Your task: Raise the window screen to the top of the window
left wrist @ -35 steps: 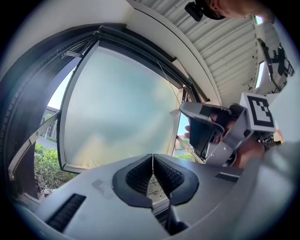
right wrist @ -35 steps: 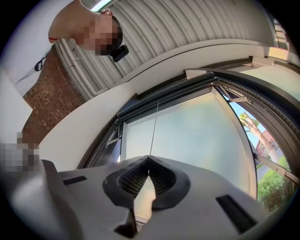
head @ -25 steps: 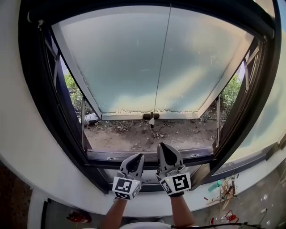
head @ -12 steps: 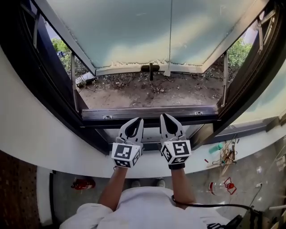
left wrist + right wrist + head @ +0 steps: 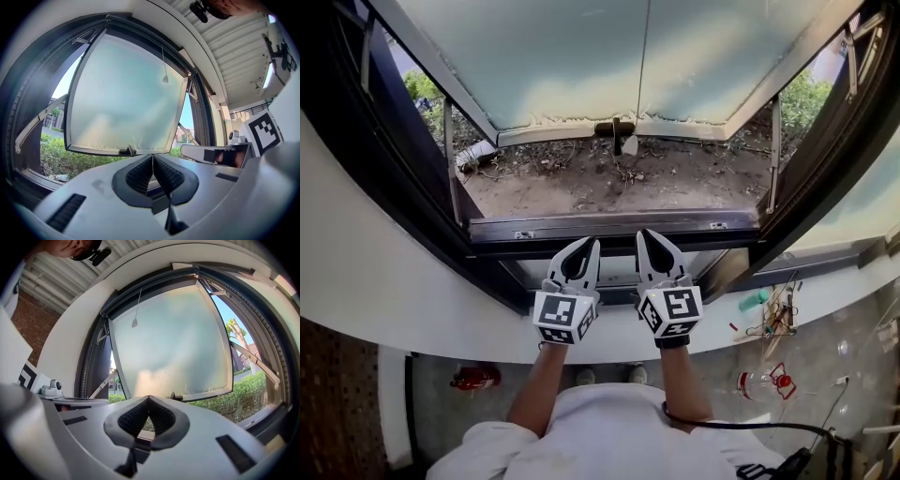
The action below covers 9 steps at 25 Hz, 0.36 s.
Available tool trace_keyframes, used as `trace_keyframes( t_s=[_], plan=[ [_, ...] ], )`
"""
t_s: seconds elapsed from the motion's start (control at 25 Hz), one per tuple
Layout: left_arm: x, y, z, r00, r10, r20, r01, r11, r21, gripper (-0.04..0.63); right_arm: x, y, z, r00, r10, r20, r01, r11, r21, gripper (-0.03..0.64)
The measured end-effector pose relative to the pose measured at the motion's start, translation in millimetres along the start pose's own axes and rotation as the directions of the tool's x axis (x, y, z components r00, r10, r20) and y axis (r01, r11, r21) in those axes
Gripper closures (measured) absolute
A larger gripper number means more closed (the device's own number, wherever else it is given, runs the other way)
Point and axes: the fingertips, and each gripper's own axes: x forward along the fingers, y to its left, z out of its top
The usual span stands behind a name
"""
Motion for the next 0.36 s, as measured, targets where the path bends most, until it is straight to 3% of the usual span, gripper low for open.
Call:
trace_keyframes(
  t_s=[0.36],
  plan=[
    [-2.0, 1.4, 0.8, 1.000, 0.003, 0.006, -0.003, 1.000, -0.007, 0.589, -2.2, 3.7, 1.9, 1.000, 0.000, 0.005, 0.001, 1.000, -0.025, 0.614]
  ],
)
